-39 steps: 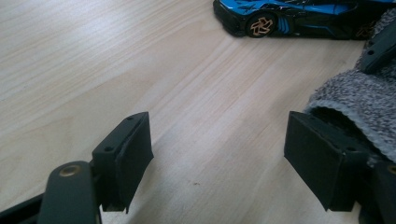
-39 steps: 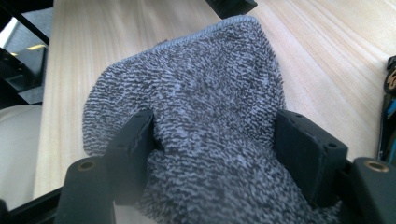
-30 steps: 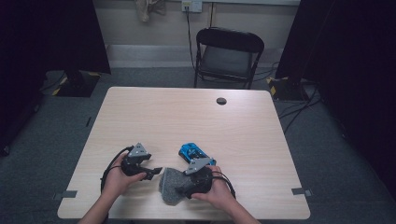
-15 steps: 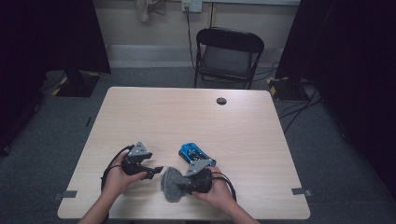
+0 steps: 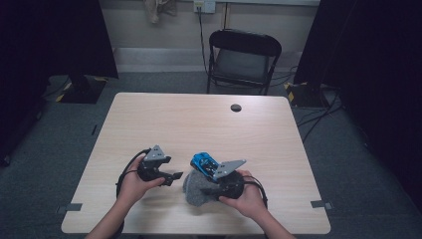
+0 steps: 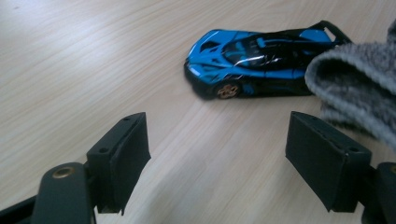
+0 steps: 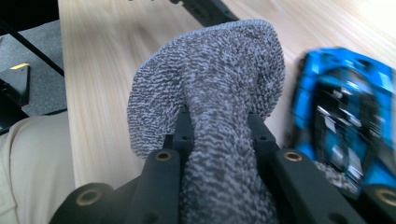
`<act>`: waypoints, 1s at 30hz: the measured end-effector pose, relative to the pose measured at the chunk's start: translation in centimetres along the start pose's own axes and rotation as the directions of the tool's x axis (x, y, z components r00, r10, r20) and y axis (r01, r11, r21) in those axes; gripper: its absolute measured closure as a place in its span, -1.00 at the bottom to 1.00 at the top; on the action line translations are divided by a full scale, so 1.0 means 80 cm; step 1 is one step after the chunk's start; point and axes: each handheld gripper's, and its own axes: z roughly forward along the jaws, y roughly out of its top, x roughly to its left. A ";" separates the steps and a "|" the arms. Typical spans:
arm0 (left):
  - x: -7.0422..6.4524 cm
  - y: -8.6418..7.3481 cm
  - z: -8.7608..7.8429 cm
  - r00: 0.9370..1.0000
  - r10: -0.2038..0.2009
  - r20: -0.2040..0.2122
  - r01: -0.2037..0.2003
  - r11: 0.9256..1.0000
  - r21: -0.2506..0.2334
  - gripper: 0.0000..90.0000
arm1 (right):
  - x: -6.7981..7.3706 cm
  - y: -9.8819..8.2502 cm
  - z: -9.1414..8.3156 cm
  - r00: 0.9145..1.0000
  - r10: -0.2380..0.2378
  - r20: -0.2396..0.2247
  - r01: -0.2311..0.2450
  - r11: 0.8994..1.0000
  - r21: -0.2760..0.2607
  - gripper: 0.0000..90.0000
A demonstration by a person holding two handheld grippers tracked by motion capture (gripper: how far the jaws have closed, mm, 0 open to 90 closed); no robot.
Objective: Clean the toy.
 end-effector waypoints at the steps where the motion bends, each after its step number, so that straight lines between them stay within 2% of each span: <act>1: -0.002 0.003 0.004 1.000 0.002 0.005 -0.002 1.000 -0.002 -0.53 | -0.003 -0.003 -0.007 1.000 0.009 0.006 -0.009 1.000 -0.004 0.59; 3: -0.004 0.007 0.007 1.000 0.009 0.010 -0.009 1.000 -0.003 -0.53 | -0.007 -0.006 -0.014 1.000 0.022 0.015 -0.022 1.000 -0.015 0.59; 4: -0.008 0.014 0.014 1.000 0.018 0.019 -0.018 1.000 -0.007 -0.53 | -0.014 -0.012 -0.028 0.998 0.055 0.024 -0.054 0.998 -0.036 0.59; 5: -0.008 0.014 0.014 1.000 0.018 0.019 -0.018 1.000 -0.007 -0.53 | -0.014 -0.012 -0.028 0.998 0.055 0.024 -0.054 0.998 -0.036 0.59; 6: -0.011 0.021 0.022 0.999 0.028 0.032 -0.027 1.000 -0.008 -0.53 | -0.020 -0.019 -0.043 0.995 0.086 0.046 -0.084 0.995 -0.055 0.59; 7: -0.011 0.021 0.022 0.999 0.028 0.032 -0.027 1.000 -0.008 -0.54 | -0.020 -0.019 -0.043 0.995 0.086 0.046 -0.084 0.995 -0.055 0.59; 9: -0.016 0.027 0.029 0.998 0.036 0.047 -0.035 0.999 -0.014 -0.54 | -0.033 -0.033 -0.065 0.988 0.139 0.069 -0.132 0.987 -0.097 0.59; 10: -0.018 0.031 0.032 0.998 0.044 0.054 -0.043 0.999 -0.017 -0.54 | -0.033 -0.033 -0.065 0.988 0.139 0.069 -0.132 0.987 -0.097 0.59; 12: -0.022 0.037 0.039 0.996 0.054 0.069 -0.053 0.998 -0.019 -0.54 | -0.039 -0.043 -0.078 0.982 0.161 0.094 -0.151 0.982 -0.110 0.59; 13: -0.025 0.044 0.046 0.995 0.063 0.080 -0.061 0.998 -0.022 -0.55 | -0.044 -0.052 -0.088 0.977 0.186 0.108 -0.172 0.977 -0.125 0.59; 16: -0.027 0.053 0.056 0.993 0.067 0.097 -0.065 0.998 -0.025 -0.55 | -0.048 -0.062 -0.097 0.971 0.193 0.141 -0.177 0.977 -0.120 0.59; 19: -0.028 0.058 0.063 0.992 0.066 0.104 -0.064 0.998 -0.028 -0.55 | -0.049 -0.068 -0.099 0.970 0.203 0.136 -0.188 0.975 -0.119 0.59; 20: -0.028 0.062 0.071 0.992 0.067 0.108 -0.065 0.998 -0.026 -0.55 | -0.051 -0.075 -0.101 0.967 0.224 0.120 -0.207 0.968 -0.140 0.59; 25: -0.026 0.065 0.085 0.992 0.064 0.105 -0.063 0.998 -0.018 -0.57 | -0.052 -0.087 -0.100 0.967 0.225 0.122 -0.211 0.970 -0.121 0.59; 26: -0.027 0.063 0.091 0.992 0.065 0.111 -0.064 0.998 -0.012 -0.57 | -0.051 -0.090 -0.097 0.971 0.208 0.116 -0.198 0.976 -0.097 0.59; 27: -0.027 0.063 0.091 0.992 0.065 0.111 -0.064 0.998 -0.012 -0.57 | -0.051 -0.090 -0.097 0.971 0.208 0.116 -0.198 0.976 -0.097 0.59; 28: -0.028 0.061 0.095 0.992 0.066 0.112 -0.065 0.998 -0.010 -0.58 | -0.049 -0.092 -0.093 0.977 0.196 0.088 -0.189 0.979 -0.081 0.59; 30: -0.029 0.060 0.099 0.991 0.066 0.113 -0.065 0.998 -0.011 -0.59 | -0.048 -0.092 -0.088 0.979 0.189 0.073 -0.184 0.980 -0.069 0.59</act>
